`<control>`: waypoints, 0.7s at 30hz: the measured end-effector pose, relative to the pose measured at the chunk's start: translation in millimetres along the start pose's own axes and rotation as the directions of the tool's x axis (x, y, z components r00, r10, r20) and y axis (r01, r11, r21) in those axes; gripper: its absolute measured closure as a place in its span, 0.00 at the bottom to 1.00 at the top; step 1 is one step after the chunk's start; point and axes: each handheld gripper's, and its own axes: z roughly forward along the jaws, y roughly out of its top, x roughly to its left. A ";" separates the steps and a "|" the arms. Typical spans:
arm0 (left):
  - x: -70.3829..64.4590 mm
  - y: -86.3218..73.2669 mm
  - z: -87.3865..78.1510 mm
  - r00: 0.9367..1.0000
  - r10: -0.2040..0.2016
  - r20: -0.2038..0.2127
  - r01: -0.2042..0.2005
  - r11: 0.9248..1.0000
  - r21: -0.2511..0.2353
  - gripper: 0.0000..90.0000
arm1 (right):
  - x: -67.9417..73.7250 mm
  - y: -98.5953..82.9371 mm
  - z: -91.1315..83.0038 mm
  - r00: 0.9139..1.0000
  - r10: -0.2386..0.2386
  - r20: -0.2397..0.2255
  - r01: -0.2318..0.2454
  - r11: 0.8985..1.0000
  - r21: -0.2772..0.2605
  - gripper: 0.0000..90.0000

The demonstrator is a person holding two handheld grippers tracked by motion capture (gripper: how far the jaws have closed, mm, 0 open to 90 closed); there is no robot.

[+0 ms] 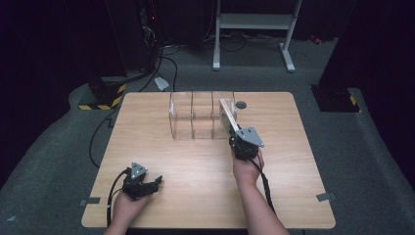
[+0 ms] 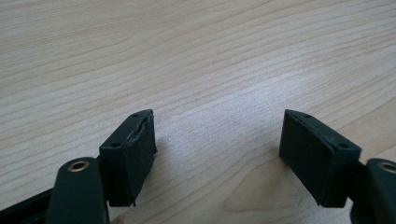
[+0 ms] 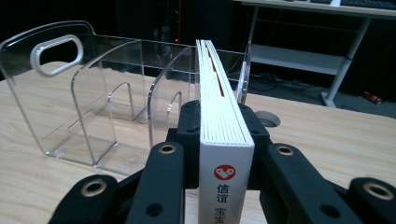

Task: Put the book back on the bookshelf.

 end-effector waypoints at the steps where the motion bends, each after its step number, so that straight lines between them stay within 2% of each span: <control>1: 0.0 0.0 0.0 1.000 0.000 0.000 0.000 1.000 0.000 0.30 | 0.4 0.5 2.2 1.000 0.000 0.006 0.000 1.000 -0.002 0.84; 13: -0.1 -0.1 0.0 1.000 -0.001 -0.001 0.001 1.000 -0.001 0.30 | 5.8 2.2 21.8 0.999 0.006 0.052 -0.006 1.000 -0.008 0.84; 21: 0.0 0.0 -0.1 1.000 0.001 -0.002 -0.001 1.000 0.000 0.30 | 8.9 2.8 30.8 0.998 0.003 0.066 -0.003 1.000 -0.004 0.84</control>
